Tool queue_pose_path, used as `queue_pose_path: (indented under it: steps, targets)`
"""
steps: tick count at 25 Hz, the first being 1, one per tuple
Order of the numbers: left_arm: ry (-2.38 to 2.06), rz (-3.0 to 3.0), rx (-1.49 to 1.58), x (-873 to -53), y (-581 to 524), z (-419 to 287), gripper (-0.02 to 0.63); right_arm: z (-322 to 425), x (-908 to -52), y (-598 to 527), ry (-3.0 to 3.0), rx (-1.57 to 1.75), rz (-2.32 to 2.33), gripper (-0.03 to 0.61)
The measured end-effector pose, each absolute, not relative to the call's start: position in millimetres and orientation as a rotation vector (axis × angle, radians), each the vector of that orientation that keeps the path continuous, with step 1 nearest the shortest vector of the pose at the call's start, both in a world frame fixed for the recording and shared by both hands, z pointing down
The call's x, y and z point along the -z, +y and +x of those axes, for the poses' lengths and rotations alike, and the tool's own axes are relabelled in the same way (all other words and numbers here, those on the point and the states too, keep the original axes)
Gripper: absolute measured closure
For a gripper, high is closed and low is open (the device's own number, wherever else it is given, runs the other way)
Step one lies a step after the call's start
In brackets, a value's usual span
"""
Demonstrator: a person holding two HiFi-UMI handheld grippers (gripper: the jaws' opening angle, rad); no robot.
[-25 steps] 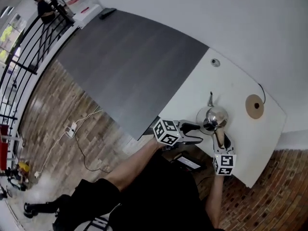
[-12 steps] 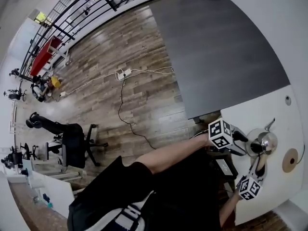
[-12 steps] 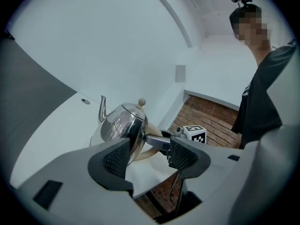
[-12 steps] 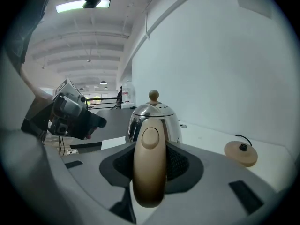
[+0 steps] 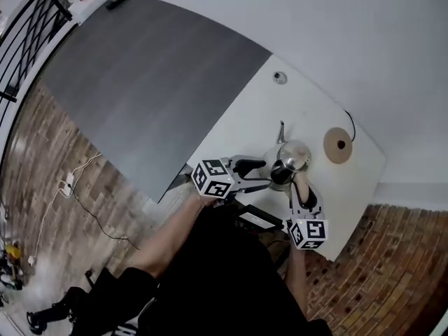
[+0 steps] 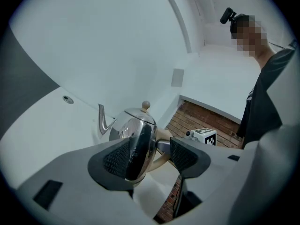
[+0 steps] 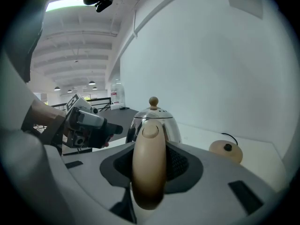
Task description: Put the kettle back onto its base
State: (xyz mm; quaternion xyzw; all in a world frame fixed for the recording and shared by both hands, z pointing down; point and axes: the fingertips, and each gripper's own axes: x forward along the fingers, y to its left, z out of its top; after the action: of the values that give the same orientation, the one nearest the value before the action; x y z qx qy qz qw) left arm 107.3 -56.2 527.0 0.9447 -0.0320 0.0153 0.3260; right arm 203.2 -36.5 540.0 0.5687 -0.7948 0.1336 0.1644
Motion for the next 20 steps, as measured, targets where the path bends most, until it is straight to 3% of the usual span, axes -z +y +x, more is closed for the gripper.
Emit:
queue_pose_path:
  steps: [14, 20]
  targets:
    - [0.068, 2.438, 0.006, -537, -104, 133, 0.331, 241, -525, -58, -2.173, -0.487, 1.782, 0.460]
    - [0.153, 2.396, 0.019, -542, -75, 157, 0.331, 257, -521, -26, -2.086, -0.505, 1.746, 0.465]
